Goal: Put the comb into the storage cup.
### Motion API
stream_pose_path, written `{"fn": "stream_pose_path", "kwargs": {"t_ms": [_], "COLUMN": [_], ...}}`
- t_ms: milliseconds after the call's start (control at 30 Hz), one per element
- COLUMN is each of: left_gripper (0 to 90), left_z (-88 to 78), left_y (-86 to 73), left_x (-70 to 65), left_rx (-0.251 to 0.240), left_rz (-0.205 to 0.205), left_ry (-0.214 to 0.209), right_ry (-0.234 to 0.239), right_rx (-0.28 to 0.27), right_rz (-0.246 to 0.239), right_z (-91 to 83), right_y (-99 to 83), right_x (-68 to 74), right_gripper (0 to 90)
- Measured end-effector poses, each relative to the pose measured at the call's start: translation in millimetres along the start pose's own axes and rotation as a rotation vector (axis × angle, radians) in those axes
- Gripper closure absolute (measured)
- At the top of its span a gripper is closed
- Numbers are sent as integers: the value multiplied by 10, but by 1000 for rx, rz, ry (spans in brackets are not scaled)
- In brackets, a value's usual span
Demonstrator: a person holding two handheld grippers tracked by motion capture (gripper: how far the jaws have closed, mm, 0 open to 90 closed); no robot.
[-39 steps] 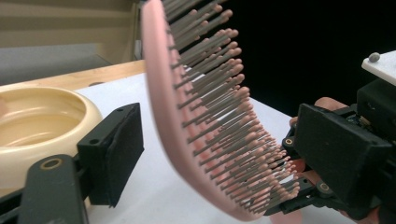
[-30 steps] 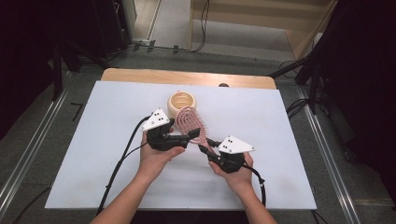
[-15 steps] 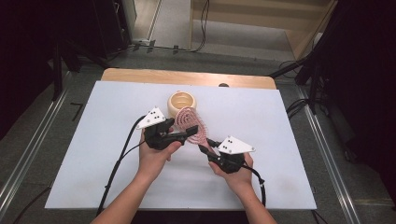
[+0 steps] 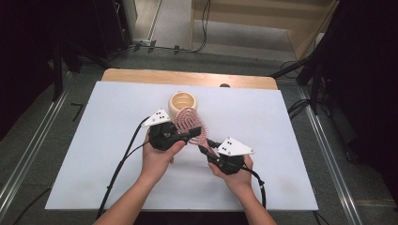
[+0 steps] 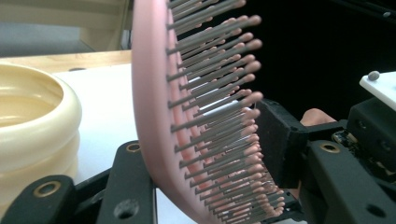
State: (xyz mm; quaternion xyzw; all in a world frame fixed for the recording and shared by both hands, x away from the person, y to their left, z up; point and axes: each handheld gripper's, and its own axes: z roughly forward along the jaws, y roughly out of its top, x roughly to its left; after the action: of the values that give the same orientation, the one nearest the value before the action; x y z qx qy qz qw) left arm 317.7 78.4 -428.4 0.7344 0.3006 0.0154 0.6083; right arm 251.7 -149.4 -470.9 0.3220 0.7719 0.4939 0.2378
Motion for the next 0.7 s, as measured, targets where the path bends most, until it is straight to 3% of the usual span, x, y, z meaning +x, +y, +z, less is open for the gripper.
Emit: {"fn": "stream_pose_path", "kwargs": {"t_ms": [167, 333, 500, 567, 700], "left_gripper": [610, 641, 645, 646, 646], "left_z": [-34, -63, -94, -110, -135], "left_y": [24, 38, 53, 65, 85], "left_x": [19, 47, 24, 38, 41], "left_rx": [0, -10, -22, -24, -31], "left_rz": [-22, -52, -9, -17, -11], "left_ry": [-31, -78, -58, -57, -52], "right_ry": [-3, 25, 37, 37, 50], "right_rx": [-5, -20, -37, -55, -48], "right_rz": [-18, -22, -36, -53, -17], "right_z": [38, 56, 93, 119, 126], "right_y": [-20, -25, -16, -16, 8], "right_x": [10, 2, -5, -12, -30], "right_gripper": [675, 676, 672, 666, 454]}}
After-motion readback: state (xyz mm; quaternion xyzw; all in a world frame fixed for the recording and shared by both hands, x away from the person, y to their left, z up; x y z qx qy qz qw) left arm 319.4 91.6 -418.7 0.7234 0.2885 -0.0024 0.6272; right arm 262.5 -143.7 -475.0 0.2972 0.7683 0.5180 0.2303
